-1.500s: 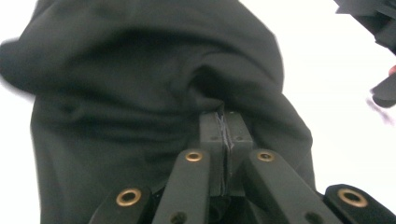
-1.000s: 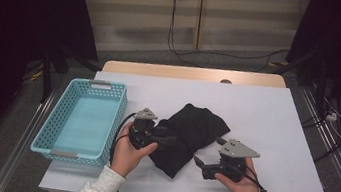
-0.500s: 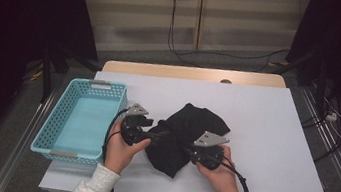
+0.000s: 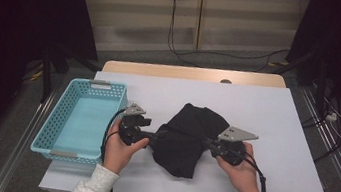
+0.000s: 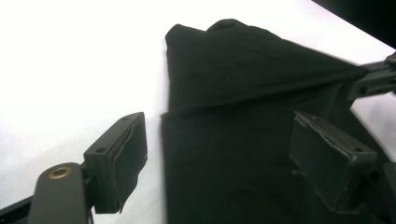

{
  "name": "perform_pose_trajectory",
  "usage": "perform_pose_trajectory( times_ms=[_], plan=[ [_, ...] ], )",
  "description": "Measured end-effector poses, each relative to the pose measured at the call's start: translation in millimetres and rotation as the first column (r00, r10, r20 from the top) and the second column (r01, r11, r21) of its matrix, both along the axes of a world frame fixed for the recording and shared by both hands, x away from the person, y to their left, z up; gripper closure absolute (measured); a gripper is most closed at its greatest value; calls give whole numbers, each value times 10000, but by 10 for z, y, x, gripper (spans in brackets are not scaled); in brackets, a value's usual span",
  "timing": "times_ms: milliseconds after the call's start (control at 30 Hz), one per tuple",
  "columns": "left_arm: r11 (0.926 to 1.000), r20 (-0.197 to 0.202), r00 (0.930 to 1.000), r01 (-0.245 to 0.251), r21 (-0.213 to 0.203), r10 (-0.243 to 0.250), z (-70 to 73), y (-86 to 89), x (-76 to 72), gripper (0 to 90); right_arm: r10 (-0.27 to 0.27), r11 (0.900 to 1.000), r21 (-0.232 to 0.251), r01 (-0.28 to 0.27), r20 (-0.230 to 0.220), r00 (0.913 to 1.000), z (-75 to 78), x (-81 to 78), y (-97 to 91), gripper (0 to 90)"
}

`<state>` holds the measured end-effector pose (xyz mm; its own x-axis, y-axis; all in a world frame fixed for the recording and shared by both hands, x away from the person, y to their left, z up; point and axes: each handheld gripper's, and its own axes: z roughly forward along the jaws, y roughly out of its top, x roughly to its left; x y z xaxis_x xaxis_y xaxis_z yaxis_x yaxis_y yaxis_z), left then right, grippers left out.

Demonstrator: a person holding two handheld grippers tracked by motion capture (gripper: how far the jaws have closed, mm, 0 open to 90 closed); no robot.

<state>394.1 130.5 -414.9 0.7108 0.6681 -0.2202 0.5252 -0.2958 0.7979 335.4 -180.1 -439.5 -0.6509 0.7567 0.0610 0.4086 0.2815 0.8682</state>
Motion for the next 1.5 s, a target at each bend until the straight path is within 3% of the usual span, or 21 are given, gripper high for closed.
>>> perform_pose_trajectory(
  times_ms=[200,300,367,567,867,1000,1033,1133,1200,1300,1333,1367,1500],
  plan=[
    [9999,-133,9999,90,105,-89,-48,-43,22,203,-731,9971,202,729,81,9973,30,-25,-362,885],
    [9996,-176,9996,209,166,-206,-78,-64,34,198,-892,9960,107,890,113,9960,28,-26,-448,885],
    [9994,-102,9995,304,163,-303,-82,-72,42,194,-1393,9902,130,1389,343,9897,53,-22,-608,884],
    [9992,-142,9993,351,183,-348,-111,-93,68,179,-1985,9799,250,1981,116,9800,18,-24,-853,882],
    [9987,-353,9984,455,224,-447,-193,-139,98,177,-2040,9790,75,2039,150,9788,14,-51,-911,880],
    [9981,-463,9975,549,287,-535,-234,-186,103,176,-2370,9715,23,2370,69,9715,-6,-69,-994,877],
    [9979,-472,9973,574,285,-560,-241,-199,103,176,-2590,9659,20,2590,114,9658,-17,-84,-1034,874],
    [9975,-483,9969,635,304,-620,-250,-228,104,175,-2640,9645,81,2639,208,9643,-3,-104,-1037,845],
    [9969,-491,9965,696,369,-677,-255,-242,107,173,-2483,9686,-22,2484,306,9682,23,-118,-1001,802],
    [9964,-543,9962,713,464,-688,-294,-268,106,173,-2053,9782,-180,2068,633,9767,98,-138,-859,611],
    [9964,-543,9962,713,464,-688,-294,-268,106,174,-2053,9782,-180,2068,633,9767,98,-138,-859,611],
    [9964,-623,9957,718,462,-688,-331,-272,111,178,-1822,9826,-236,1841,657,9811,131,-141,-778,514],
    [9957,-708,9955,681,628,-636,-392,-270,125,183,-1355,9902,-265,1372,590,9890,149,-144,-657,412]
  ],
)
